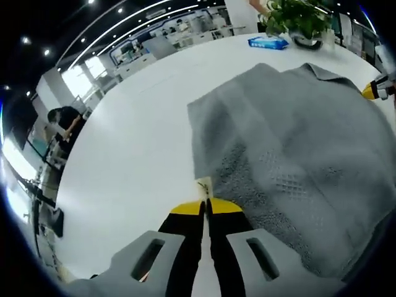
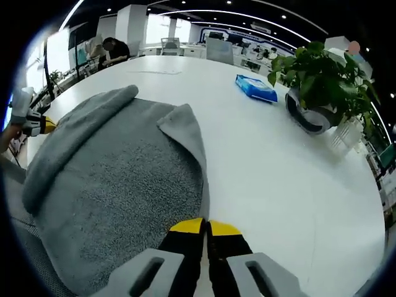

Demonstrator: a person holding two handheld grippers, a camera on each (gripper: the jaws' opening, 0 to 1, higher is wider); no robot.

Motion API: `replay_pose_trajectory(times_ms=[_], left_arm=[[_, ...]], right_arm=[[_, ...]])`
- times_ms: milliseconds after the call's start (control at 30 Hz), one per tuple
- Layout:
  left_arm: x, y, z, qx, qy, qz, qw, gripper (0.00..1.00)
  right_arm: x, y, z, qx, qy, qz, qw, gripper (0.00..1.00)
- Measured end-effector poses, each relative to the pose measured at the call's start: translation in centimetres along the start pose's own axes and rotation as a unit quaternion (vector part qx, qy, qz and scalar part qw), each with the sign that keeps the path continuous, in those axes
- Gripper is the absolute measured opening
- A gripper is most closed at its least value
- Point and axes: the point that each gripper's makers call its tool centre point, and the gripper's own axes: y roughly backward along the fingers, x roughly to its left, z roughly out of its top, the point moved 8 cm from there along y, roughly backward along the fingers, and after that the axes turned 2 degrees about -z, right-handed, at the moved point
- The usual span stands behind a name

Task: Open the folded towel by lifting each exposed corner and separating the folded layers until the towel lies flat within the target outline without major curled edges

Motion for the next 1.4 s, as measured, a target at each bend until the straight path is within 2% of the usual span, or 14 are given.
replay_pose_trajectory(times_ms=[133,333,433,700,933,1000,1400], left_arm=[[0.02,0.04,-0.01,-0.001,-0.004,0.003,1.0000,0.02],[0.00,0.11,-0.02,-0.004,-0.008,0.003,1.0000,0.02],[-0.18,0.05,-0.03,-0.004,-0.018,0.008,0.9998,0.02],[0.47,0.01,-0.26,-0.008,0.003,0.019,0.9998,0.02],[0.58,0.04,-0.40,-0.010,0.010,0.025,0.9996,0.02],[0.39,0.02,-0.39,-0.010,-0.002,0.029,0.9995,0.02],[0.76,0.00,-0.58,-0.022,0.011,0.035,0.9991,0.02]], right_arm=[[0.30,-0.03,0.08,0.002,0.021,-0.003,0.9998,0.00],[0.16,-0.02,0.01,-0.002,0.017,-0.002,0.9999,0.00],[0.48,-0.09,0.28,0.005,0.049,-0.014,0.9987,0.00],[0.24,-0.14,0.18,-0.001,0.037,-0.010,0.9993,0.00],[0.46,-0.18,0.28,0.002,0.054,-0.017,0.9984,0.00],[0.49,-0.14,0.32,0.004,0.060,-0.019,0.9980,0.00],[0.14,-0.16,0.16,-0.005,0.042,-0.011,0.9990,0.00]])
